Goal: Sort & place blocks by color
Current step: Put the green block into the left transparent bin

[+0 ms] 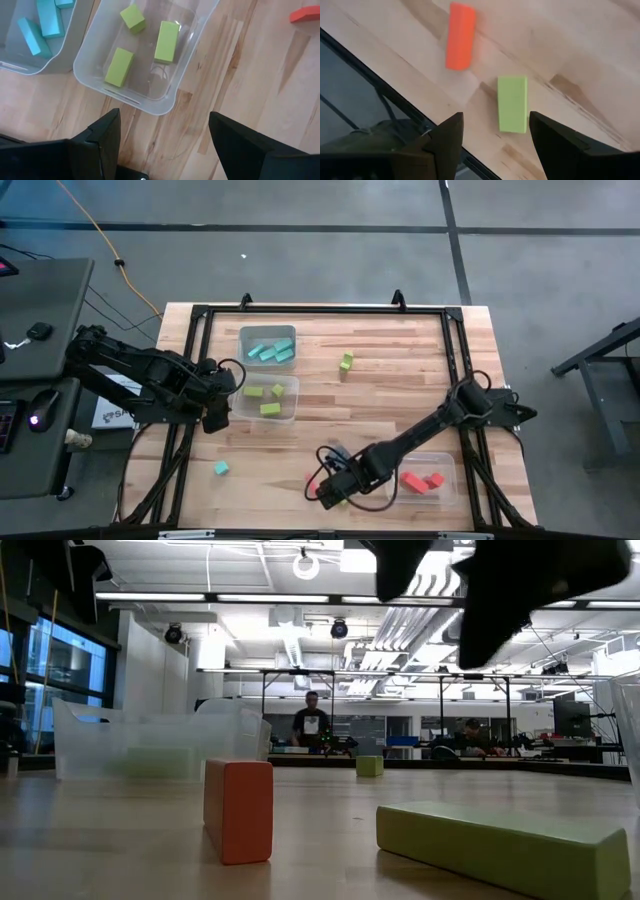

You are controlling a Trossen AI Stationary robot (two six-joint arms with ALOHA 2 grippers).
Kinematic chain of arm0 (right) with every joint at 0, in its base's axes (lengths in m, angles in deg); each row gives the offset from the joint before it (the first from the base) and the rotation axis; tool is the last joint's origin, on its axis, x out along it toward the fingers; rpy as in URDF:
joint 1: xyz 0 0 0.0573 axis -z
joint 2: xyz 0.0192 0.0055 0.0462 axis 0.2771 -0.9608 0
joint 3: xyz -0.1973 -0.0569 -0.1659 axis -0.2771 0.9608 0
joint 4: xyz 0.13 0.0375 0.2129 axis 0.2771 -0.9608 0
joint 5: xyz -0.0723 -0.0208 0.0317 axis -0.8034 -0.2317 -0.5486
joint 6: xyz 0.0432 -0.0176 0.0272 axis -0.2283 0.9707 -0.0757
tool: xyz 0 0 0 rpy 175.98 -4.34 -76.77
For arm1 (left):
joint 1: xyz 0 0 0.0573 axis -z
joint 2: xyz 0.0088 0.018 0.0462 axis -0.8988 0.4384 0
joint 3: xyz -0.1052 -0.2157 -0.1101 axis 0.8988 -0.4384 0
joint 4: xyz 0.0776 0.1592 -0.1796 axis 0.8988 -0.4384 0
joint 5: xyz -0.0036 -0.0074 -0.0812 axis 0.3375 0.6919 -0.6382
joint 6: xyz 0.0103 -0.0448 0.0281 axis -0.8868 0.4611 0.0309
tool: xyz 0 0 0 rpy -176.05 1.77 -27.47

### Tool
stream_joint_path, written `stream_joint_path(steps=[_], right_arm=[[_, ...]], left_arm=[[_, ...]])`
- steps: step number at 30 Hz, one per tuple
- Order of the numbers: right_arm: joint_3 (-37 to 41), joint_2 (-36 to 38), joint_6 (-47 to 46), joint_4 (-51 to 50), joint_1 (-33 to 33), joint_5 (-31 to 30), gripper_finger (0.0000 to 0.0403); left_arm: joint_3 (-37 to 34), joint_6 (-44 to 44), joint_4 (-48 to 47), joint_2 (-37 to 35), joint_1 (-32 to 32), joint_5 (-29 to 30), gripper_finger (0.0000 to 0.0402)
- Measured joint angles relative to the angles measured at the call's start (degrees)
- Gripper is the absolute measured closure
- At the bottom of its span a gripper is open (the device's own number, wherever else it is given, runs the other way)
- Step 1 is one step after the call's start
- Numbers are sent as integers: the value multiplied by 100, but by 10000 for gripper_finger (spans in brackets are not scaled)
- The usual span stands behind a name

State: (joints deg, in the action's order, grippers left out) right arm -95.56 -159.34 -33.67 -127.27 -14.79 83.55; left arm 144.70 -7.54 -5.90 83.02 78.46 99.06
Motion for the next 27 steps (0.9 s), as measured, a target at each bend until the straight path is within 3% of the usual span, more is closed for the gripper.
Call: stream_joint_path(steps=[27], right_arm=[[2,-772,-272,270,-224,181,185]], left_arm=[[2,0,13,0,0,150,161]])
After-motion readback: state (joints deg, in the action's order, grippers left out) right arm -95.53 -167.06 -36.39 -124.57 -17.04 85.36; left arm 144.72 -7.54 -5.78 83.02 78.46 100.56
